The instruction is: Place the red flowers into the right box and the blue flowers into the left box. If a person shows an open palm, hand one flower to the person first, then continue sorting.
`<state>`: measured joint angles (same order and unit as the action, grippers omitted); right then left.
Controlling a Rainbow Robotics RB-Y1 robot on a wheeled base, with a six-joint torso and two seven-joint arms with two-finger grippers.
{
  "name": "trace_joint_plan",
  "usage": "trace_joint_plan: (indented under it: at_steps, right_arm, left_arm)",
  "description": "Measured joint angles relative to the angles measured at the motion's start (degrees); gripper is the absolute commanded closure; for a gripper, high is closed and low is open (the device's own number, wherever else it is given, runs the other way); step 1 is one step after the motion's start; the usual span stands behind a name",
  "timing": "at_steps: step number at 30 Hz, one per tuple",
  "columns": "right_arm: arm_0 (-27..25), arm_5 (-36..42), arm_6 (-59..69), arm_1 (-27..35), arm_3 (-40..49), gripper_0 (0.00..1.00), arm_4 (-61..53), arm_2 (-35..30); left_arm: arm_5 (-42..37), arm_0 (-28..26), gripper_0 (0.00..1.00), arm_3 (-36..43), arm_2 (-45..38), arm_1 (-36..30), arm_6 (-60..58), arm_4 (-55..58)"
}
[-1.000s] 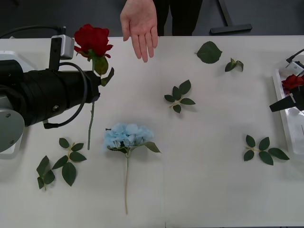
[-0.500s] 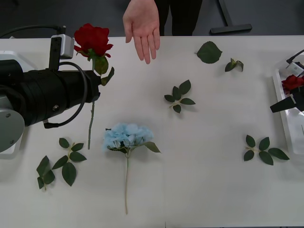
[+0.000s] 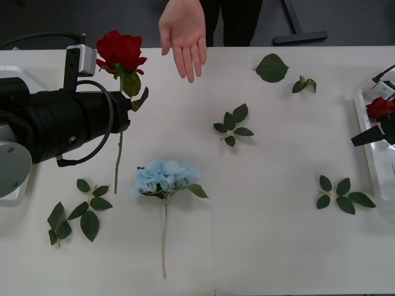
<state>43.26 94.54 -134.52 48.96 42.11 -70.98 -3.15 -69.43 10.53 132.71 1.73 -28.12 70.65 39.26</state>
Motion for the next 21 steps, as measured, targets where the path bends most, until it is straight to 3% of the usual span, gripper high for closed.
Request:
trace_joint_plan:
  at_steps: [21]
  right_arm:
    - [0.0, 0.0, 0.0, 0.0, 0.0, 0.00, 0.1, 0.0]
  left_arm:
    - [0.0, 0.0, 1.00, 0.0, 0.0, 0.0, 0.0, 0.1]
